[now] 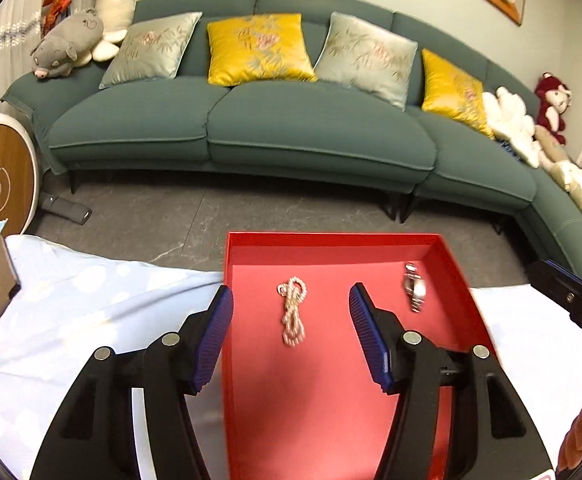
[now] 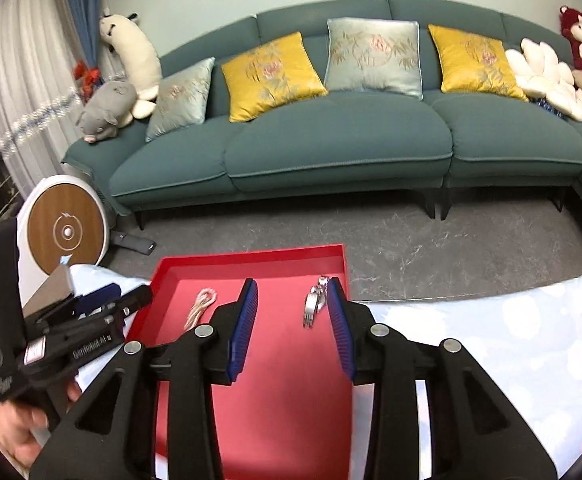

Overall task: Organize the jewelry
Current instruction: 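Open both grippers to drop the pearl bracelet and silver watch into the tray, then move both grippers back toward the remaining jewelry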

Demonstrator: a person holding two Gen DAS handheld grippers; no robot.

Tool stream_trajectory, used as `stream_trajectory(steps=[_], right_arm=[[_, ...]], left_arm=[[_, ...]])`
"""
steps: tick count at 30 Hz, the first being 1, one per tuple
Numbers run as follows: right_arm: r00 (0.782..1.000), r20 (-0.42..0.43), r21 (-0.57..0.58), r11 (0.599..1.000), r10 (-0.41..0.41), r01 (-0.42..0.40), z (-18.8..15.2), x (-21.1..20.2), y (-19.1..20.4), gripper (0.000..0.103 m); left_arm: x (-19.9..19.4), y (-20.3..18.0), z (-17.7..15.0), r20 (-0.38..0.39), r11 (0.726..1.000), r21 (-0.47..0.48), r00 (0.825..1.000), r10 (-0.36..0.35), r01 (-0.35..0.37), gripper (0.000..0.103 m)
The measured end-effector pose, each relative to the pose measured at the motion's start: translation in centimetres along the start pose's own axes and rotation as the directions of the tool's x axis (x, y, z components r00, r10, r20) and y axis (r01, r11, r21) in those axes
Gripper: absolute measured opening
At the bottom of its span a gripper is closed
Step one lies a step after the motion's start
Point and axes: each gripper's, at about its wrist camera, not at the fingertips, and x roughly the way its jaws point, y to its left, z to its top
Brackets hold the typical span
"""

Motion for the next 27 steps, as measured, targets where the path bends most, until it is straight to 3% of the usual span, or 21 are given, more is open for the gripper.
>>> stream_trajectory(steps=[5,8,12,21,24,27], right_arm=[[1.0,0.013,-0.022,1.0,0.003,-0.003,-3.7,-9.2,0.7,0.048],[1.0,-0.013,-0.043,0.999,-0.023,0.022,-6.2,-12.8,1.7,0.049],[0.999,-0.037,-0.041,0.999,-0.036,0.034,-10.6,-16.2,2.4,0.049],[0.985,-0.163,0.037,0.998,-0.052,0.058,-19.6,-16.1,2.8,0.049],[0.979,-0.195,0.072,0.995,-0.056,0.071,-21.7,-15.1,3.2,0.049],[0.974,-0.224,0.088,0.994,-0.04,0.062,-22.8,-14.0,3.7,0.049]], left_arm=[[-7.5,0.2,-3.9,-0.01,1.0,0.018,1.0,0.006,-0.006,0.058],[-10.8,-0.4,-6.0,-0.036,0.999,0.036,0.999,0.04,-0.039,0.058],[-14.2,-0.1,-9.9,-0.067,1.0,-0.006,0.997,0.024,-0.024,0.058],[-15.5,1.7,-18.3,-0.16,0.988,-0.135,0.986,0.05,-0.072,0.058],[-14.8,2.5,-20.1,-0.173,0.978,-0.191,0.984,0.05,-0.083,0.058],[-14.0,2.3,-20.6,-0.182,0.982,-0.178,0.983,0.037,-0.07,0.058]])
